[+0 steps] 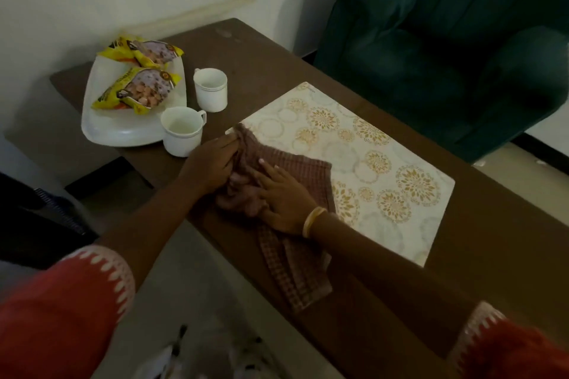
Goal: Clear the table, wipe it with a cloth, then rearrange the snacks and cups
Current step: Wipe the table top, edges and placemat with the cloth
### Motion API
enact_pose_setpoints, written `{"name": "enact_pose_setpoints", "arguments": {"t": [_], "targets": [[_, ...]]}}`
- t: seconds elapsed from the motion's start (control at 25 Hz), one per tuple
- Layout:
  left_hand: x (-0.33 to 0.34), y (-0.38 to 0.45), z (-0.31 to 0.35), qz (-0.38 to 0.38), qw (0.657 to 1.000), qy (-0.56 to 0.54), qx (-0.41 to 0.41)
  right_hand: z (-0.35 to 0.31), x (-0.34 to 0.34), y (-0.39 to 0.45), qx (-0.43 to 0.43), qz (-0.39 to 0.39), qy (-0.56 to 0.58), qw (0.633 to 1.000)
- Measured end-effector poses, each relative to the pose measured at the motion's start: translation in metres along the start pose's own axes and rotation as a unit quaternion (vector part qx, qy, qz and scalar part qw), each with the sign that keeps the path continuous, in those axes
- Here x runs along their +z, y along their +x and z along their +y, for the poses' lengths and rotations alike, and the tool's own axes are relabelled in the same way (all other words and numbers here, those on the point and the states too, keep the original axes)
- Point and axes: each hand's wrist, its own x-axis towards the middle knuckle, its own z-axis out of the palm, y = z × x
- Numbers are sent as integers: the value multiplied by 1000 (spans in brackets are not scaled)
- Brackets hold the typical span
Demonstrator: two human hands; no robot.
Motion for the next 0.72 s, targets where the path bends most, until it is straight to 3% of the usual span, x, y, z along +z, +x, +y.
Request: {"name": "enact_pose_setpoints", "arguments": {"t": [0.08,0.16,0.28,0.44,0.6,0.72], "targets": [[-1,7,2,8,1000,-12,-12,16,1,0,-62,-19,15,998],[1,5,2,10,1000,-11,-14,53,-5,14,-49,-10,32,998],[4,10,-4,23,999,26,6,128,-16,57,98,13,3,995],[4,9,-3,25,999,33,-5,202,-32,85,311,8,17,950],[2,8,-1,34,999,36,10,166,-35,84,369,15,51,928],[2,7,1,44,998,41,11,93,-27,57,268,21,57,961]]}}
